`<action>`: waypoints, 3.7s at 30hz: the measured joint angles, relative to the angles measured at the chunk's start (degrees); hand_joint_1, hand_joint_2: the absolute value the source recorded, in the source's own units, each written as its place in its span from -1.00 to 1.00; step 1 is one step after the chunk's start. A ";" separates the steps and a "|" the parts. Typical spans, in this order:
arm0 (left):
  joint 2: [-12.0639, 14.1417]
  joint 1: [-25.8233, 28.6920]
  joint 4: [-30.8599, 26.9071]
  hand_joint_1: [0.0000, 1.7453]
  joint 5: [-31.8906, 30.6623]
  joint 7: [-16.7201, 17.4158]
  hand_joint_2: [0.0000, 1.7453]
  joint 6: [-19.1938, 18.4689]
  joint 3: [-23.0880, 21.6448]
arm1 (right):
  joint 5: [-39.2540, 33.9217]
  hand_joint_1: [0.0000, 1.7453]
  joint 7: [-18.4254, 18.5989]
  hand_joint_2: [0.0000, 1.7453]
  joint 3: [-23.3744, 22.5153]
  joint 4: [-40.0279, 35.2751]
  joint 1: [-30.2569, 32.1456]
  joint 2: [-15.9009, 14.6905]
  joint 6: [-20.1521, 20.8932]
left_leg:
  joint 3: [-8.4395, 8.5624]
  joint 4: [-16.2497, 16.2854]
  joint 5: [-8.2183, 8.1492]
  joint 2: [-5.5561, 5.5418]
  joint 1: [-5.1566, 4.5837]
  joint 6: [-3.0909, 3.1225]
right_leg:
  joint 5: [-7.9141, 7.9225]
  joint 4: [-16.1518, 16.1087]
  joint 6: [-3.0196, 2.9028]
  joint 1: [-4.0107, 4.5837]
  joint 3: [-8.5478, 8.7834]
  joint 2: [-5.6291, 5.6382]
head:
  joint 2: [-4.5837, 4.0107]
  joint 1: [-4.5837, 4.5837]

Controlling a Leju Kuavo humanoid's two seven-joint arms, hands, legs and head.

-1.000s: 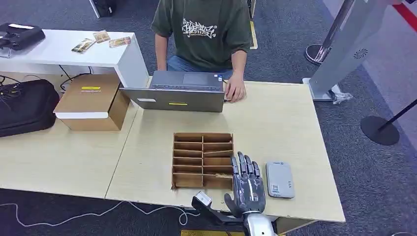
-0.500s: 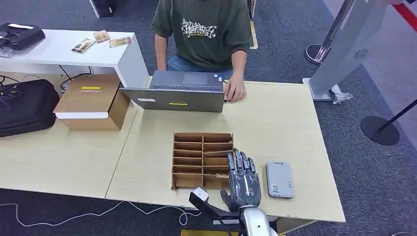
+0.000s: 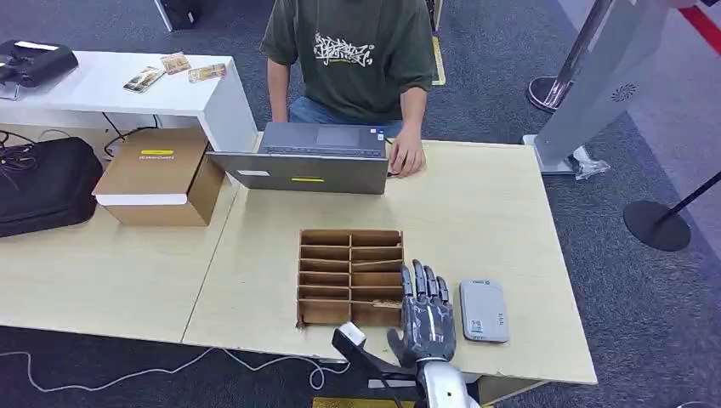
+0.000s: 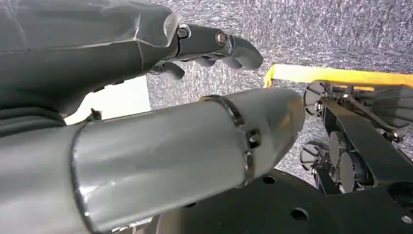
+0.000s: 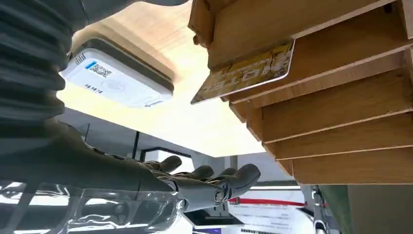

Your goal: Pass the card to the sensor for recognition and then transmit it.

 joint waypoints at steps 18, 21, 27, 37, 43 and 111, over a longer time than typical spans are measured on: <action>1.14 0.15 0.02 -1.00 0.00 -0.02 -1.00 -0.96 0.00 | 0.00 -1.00 -3.74 1.00 3.52 2.08 -2.49 -3.87 -3.41 | 0.00 0.00 0.00 0.00 0.00 0.00 | 0.00 0.00 0.00 0.00 0.00 0.00 | 0.00 0.00; 1.38 0.23 0.02 -1.00 0.00 -0.02 -1.00 -0.98 0.00 | 0.00 -1.00 -6.47 1.00 3.43 2.73 -2.48 -4.00 -3.41 | 0.00 0.00 0.00 0.00 0.00 0.00 | 0.00 0.00 0.00 0.00 0.00 0.00 | 0.00 0.00; 2.01 0.33 0.00 -1.00 0.00 -0.02 -1.00 -0.98 -0.04 | 0.00 -1.00 -8.46 1.00 3.00 4.72 -2.58 -4.59 -3.67 | 0.00 0.00 0.00 0.00 0.00 0.00 | 0.01 0.00 0.00 0.00 0.00 -0.01 | 0.00 0.00; 2.62 0.34 0.00 -1.00 0.00 0.00 -1.00 -0.98 -0.13 | -0.02 -1.00 -10.14 1.00 2.87 8.89 -3.98 -5.90 -6.21 | 0.01 0.00 0.00 0.00 0.00 0.00 | 0.01 0.00 0.00 0.00 0.00 0.00 | 0.00 0.00; 2.80 0.34 0.00 -1.00 -0.02 0.00 -1.00 -0.96 -0.20 | -0.02 -1.00 -10.27 1.00 2.84 10.27 -4.55 -6.14 -7.04 | 0.01 0.00 0.00 0.00 0.00 0.00 | 0.01 0.00 0.00 0.00 0.00 0.00 | 0.00 0.00; 2.99 0.35 0.00 -1.00 0.00 -0.33 -1.00 -0.83 -1.18 | -0.02 0.46 -12.28 1.00 3.39 4.48 -5.14 -7.96 -4.37 | 0.01 0.01 0.00 0.00 0.00 0.00 | 0.02 0.00 0.00 0.00 0.01 0.00 | 0.00 0.00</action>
